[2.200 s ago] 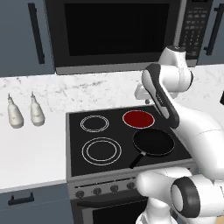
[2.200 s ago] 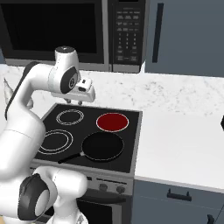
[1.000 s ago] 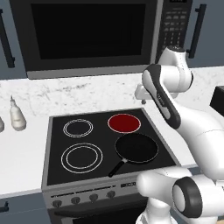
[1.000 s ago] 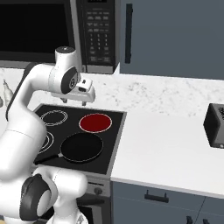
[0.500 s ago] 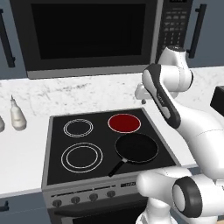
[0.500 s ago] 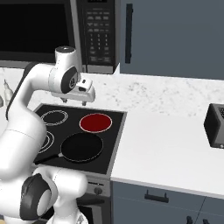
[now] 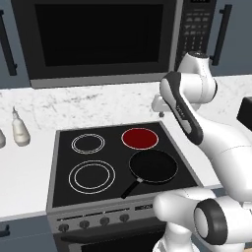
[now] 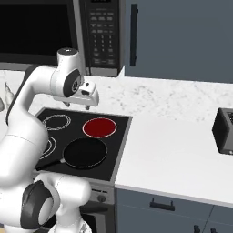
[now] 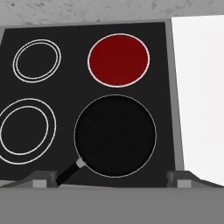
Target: Turn off the rear right burner of the stove.
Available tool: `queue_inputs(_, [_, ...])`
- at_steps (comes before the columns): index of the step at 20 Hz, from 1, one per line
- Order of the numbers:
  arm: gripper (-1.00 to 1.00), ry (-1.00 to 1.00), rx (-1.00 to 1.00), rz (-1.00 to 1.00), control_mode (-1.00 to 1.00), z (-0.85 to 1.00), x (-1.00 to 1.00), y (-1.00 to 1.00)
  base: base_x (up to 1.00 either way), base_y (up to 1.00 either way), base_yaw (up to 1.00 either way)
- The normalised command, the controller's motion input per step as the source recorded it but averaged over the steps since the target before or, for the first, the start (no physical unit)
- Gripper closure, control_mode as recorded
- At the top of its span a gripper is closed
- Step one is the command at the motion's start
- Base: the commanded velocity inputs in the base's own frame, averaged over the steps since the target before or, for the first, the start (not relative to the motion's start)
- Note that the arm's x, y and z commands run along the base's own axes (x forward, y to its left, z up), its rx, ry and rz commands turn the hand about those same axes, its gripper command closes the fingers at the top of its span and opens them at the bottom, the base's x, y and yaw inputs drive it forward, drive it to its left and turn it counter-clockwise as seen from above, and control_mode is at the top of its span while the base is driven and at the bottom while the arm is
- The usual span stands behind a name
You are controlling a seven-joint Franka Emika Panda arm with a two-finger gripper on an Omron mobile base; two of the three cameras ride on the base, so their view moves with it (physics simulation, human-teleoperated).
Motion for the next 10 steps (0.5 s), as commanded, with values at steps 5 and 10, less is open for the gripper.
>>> queue_inputs(5, [-1.0, 0.0, 0.0, 0.0, 1.0, 0.0, 0.0, 0.0, 0.08, -0.49, 0.0])
queue_inputs(10, [-1.0, 0.0, 0.0, 0.0, -1.0, 0.0, 0.0, 0.0, 0.06, -0.12, 0.0])
